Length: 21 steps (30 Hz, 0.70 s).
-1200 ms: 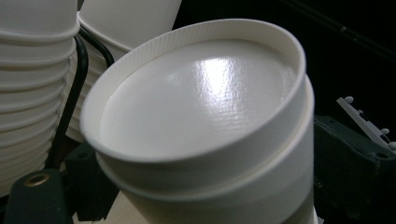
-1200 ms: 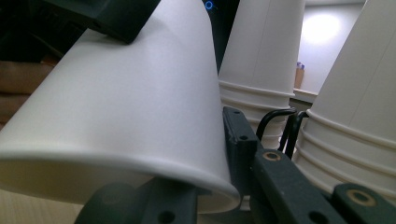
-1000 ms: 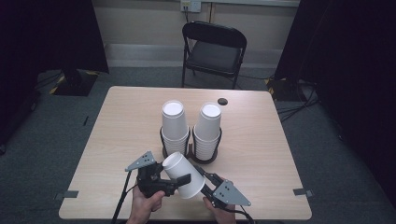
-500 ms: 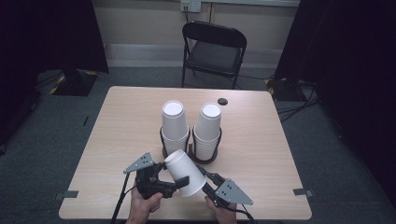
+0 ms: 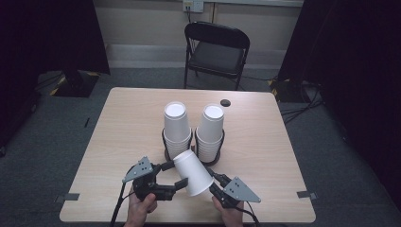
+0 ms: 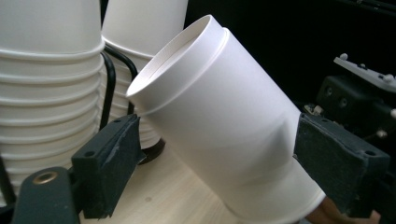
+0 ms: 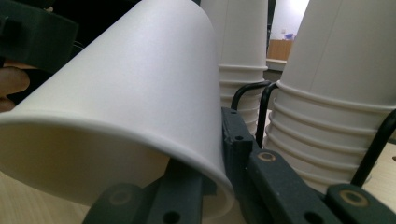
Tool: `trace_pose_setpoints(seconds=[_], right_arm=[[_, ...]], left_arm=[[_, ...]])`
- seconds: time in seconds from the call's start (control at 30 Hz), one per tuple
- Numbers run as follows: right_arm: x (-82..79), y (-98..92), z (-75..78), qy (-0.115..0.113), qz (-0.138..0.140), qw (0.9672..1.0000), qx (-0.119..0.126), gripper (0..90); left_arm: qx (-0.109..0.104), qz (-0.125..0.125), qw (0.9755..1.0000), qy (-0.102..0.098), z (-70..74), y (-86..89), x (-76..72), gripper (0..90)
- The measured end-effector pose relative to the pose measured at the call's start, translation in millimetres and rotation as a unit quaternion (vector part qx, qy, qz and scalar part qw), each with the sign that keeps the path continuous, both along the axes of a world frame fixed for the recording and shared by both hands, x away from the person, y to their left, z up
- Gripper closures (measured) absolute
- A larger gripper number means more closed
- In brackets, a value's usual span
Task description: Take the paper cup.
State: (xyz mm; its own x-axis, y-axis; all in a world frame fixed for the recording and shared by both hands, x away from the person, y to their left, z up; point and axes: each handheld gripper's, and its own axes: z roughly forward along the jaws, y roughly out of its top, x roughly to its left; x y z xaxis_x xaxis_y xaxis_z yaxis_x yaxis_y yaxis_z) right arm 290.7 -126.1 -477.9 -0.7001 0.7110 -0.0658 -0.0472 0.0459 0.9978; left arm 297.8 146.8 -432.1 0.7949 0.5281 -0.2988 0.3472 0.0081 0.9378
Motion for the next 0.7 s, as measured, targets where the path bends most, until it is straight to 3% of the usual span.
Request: trace_pose_setpoints(seconds=[0.03,0.27,0.33,0.37,0.4,0.47,0.53,0.57,0.67,0.7], right_arm=[[0.8,-0.7,0.5,0.004,-0.003,1.0000,-0.001,86.1],[3.3,-2.0,2.9,0.035,-0.005,0.9992,-0.020,86.1],[4.1,-1.7,3.2,0.044,-0.004,0.9988,-0.022,86.0],[5.2,-1.2,3.8,0.053,-0.004,0.9981,-0.031,86.1],[5.2,-1.2,3.8,0.053,-0.004,0.9981,-0.031,86.1],[7.0,-1.1,5.3,0.076,-0.004,0.9962,-0.042,86.1],[8.0,-1.2,5.8,0.084,-0.001,0.9954,-0.046,86.0],[11.4,-0.6,7.2,0.106,0.007,0.9927,-0.057,86.0],[13.7,0.5,8.6,0.121,0.008,0.9903,-0.068,86.0],[16.1,1.3,10.3,0.133,0.012,0.9881,-0.076,86.1]], left_arm=[[-0.001,0.000,1.0000,-0.010,-3.0,3.6,1.1,15.3],[-0.001,0.003,0.9999,-0.015,-9.5,13.5,3.6,15.2],[0.009,0.013,0.9996,-0.022,-10.1,15.0,3.5,15.2],[0.028,0.028,0.9986,-0.035,-10.6,15.7,3.4,15.2],[0.028,0.028,0.9986,-0.035,-10.6,15.7,3.4,15.2],[0.057,0.035,0.9961,-0.058,-11.2,15.5,3.3,15.2],[0.066,0.033,0.9952,-0.064,-11.3,15.5,3.5,15.3],[0.077,0.029,0.9940,-0.072,-11.7,15.5,4.0,15.5],[0.087,0.031,0.9926,-0.078,-11.3,15.5,3.7,15.6],[0.095,0.033,0.9913,-0.085,-10.6,15.8,3.0,15.6]])
